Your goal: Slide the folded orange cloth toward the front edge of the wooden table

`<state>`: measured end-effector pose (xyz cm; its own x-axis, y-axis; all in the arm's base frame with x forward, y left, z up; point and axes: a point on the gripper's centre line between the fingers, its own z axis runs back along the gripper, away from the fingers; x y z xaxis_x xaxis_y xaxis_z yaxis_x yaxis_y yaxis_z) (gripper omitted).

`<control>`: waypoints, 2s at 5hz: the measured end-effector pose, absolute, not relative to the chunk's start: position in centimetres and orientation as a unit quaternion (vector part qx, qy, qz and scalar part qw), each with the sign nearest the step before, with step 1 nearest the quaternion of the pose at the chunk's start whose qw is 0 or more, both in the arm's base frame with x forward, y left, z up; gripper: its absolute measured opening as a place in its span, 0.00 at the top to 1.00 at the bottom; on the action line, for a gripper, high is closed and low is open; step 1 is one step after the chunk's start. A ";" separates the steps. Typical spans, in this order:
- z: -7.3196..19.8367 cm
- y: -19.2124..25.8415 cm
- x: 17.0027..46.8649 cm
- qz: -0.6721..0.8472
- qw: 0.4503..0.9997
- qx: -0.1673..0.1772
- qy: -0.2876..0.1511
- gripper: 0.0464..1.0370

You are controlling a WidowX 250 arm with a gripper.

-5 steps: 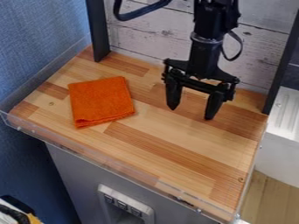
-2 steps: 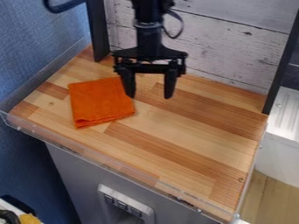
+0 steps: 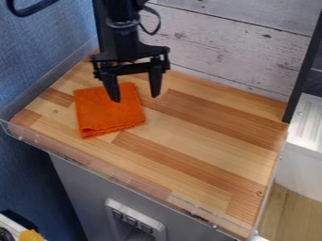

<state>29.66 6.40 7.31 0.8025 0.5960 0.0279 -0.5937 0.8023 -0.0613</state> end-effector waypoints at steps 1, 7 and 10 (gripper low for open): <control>7.3 8.0 29.4 0.340 0.940 -0.014 -0.028 0.04; 5.9 9.2 32.1 0.393 0.918 0.049 0.026 0.67; 2.6 9.5 33.6 0.379 0.923 -0.005 0.063 0.99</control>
